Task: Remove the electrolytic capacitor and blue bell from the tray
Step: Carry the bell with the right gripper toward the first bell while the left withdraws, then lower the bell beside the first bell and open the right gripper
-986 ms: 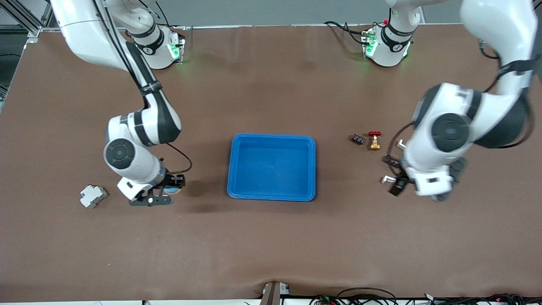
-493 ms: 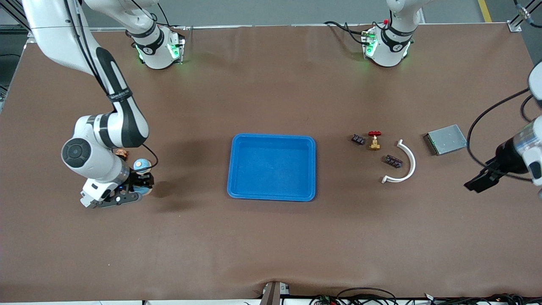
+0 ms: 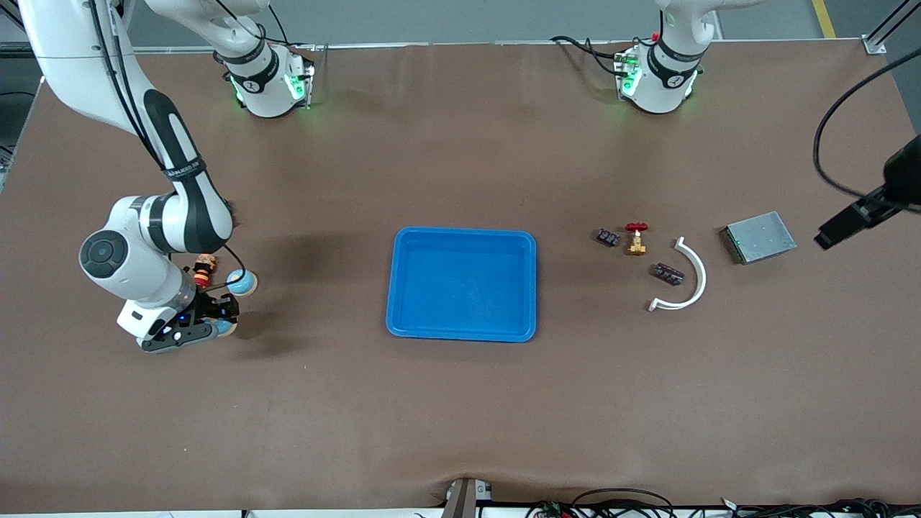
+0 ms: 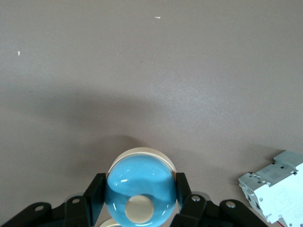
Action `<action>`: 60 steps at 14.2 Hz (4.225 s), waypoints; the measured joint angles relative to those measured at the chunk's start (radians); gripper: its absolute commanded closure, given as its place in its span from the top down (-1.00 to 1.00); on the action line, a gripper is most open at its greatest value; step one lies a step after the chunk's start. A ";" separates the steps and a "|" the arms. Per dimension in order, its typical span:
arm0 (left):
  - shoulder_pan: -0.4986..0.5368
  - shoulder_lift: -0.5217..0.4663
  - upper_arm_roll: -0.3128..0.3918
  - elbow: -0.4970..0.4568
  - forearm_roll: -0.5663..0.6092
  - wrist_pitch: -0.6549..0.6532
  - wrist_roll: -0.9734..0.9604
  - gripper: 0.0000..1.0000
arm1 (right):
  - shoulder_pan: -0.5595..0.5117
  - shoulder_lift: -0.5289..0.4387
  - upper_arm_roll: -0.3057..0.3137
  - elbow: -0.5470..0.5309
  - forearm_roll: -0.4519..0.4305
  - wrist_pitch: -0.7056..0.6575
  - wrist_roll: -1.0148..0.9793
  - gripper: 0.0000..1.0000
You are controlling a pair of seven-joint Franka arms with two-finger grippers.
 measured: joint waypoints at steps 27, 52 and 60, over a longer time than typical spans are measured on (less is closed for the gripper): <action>0.053 -0.069 0.071 -0.012 -0.073 -0.097 0.414 1.00 | -0.043 0.101 0.021 -0.007 0.041 0.114 -0.045 -1.00; 0.051 -0.092 0.068 -0.017 -0.073 -0.098 0.413 1.00 | -0.048 0.031 0.023 0.060 0.121 -0.061 -0.040 1.00; 0.051 -0.092 0.071 -0.017 -0.073 -0.098 0.413 1.00 | -0.063 -0.225 0.019 0.152 0.108 -0.581 0.150 1.00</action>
